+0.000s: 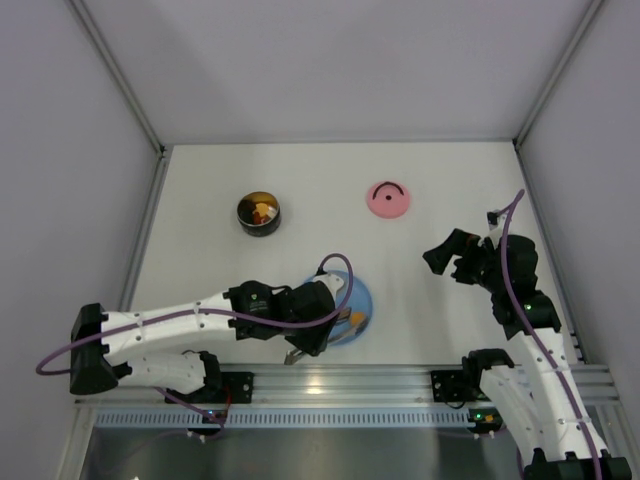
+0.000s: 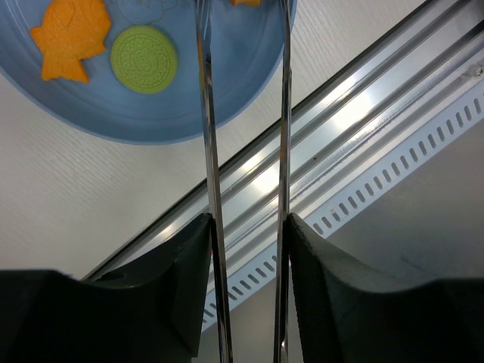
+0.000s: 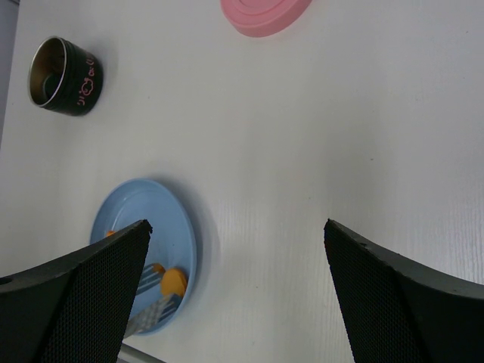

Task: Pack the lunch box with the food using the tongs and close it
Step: Pick up the fake food from the plate.

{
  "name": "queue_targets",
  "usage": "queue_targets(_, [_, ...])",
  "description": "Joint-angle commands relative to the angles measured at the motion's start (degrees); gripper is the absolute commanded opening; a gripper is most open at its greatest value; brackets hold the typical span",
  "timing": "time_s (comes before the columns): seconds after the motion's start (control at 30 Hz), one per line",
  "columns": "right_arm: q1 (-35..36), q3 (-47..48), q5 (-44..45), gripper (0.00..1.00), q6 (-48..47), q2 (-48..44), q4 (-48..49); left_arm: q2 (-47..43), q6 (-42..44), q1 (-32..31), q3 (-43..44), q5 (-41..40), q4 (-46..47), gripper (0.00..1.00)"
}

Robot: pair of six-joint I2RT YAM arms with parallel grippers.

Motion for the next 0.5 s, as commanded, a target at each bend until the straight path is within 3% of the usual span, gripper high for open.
queue_targets(0.0, [-0.8, 0.2, 0.2, 0.96, -0.4, -0.7, 0.6, -0.2, 0.0, -0.3, -0.5, 0.4, 2.9, 0.48])
queue_targets(0.3, [-0.9, 0.2, 0.0, 0.96, -0.3, -0.7, 0.6, -0.5, -0.3, -0.3, 0.9, -2.7, 2.4, 0.34])
queue_targets(0.47, [-0.9, 0.6, 0.1, 0.96, -0.4, -0.7, 0.5, -1.8, -1.8, -0.3, 3.4, -9.5, -0.6, 0.31])
